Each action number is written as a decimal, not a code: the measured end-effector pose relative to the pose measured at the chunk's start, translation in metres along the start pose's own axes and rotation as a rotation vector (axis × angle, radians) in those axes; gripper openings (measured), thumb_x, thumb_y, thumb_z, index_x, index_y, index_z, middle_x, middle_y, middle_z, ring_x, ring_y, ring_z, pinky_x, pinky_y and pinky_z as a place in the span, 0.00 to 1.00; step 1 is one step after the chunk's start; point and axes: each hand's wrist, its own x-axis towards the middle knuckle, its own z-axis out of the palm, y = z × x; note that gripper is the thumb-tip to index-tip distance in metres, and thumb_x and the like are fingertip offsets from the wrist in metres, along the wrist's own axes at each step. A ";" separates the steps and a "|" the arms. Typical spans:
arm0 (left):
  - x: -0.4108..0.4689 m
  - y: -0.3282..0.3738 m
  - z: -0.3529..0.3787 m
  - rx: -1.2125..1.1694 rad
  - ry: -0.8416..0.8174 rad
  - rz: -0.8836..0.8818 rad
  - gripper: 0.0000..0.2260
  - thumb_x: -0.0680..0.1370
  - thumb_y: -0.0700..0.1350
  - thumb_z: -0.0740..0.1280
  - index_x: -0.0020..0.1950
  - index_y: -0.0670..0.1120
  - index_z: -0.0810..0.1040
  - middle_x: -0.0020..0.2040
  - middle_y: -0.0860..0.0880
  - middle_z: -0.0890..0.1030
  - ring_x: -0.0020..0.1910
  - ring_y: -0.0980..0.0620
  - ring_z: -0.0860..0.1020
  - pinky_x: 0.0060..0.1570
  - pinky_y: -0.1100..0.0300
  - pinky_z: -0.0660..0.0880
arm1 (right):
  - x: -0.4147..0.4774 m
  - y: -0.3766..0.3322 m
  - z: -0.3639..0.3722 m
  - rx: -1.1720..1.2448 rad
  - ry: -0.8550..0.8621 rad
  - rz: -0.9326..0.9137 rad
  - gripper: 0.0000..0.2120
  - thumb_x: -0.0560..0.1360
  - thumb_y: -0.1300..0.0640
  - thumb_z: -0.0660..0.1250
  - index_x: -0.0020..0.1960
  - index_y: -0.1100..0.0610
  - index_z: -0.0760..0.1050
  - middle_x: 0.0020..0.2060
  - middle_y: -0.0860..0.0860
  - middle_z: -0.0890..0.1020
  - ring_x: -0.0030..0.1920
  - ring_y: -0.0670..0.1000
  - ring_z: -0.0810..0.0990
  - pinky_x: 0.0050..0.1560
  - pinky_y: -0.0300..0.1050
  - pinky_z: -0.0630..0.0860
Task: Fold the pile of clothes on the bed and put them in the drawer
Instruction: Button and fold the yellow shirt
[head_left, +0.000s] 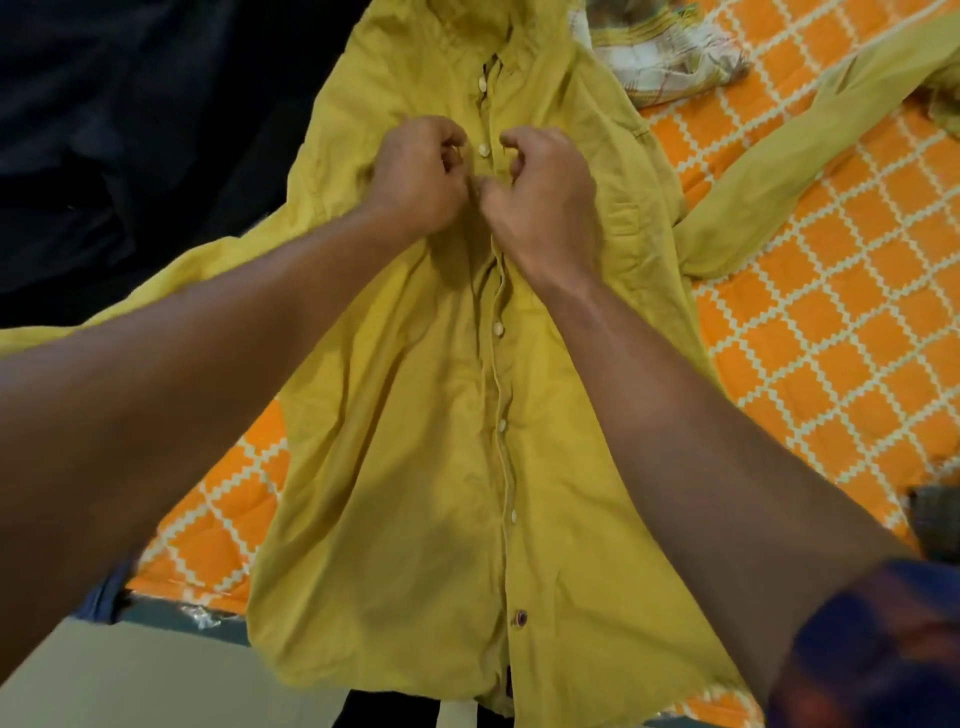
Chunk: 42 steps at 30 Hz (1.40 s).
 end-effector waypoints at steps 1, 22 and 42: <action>0.004 0.000 0.001 0.034 -0.023 0.025 0.14 0.77 0.38 0.63 0.61 0.43 0.81 0.53 0.46 0.84 0.53 0.49 0.81 0.52 0.64 0.74 | 0.011 -0.003 0.001 -0.090 -0.055 -0.020 0.09 0.70 0.55 0.69 0.50 0.54 0.81 0.44 0.49 0.79 0.44 0.49 0.78 0.41 0.44 0.70; 0.029 0.002 0.025 -0.022 0.001 -0.017 0.04 0.78 0.40 0.67 0.49 0.45 0.82 0.44 0.53 0.80 0.45 0.56 0.79 0.47 0.62 0.77 | 0.028 0.026 0.015 0.634 0.029 0.532 0.09 0.70 0.62 0.78 0.34 0.55 0.81 0.27 0.48 0.81 0.28 0.46 0.77 0.36 0.47 0.81; 0.040 0.001 0.032 -0.466 -0.113 -0.350 0.10 0.76 0.37 0.70 0.37 0.46 0.81 0.39 0.47 0.84 0.42 0.51 0.85 0.48 0.54 0.83 | 0.029 0.028 0.025 0.670 -0.069 0.500 0.08 0.69 0.57 0.77 0.35 0.61 0.84 0.34 0.52 0.84 0.37 0.49 0.80 0.45 0.49 0.79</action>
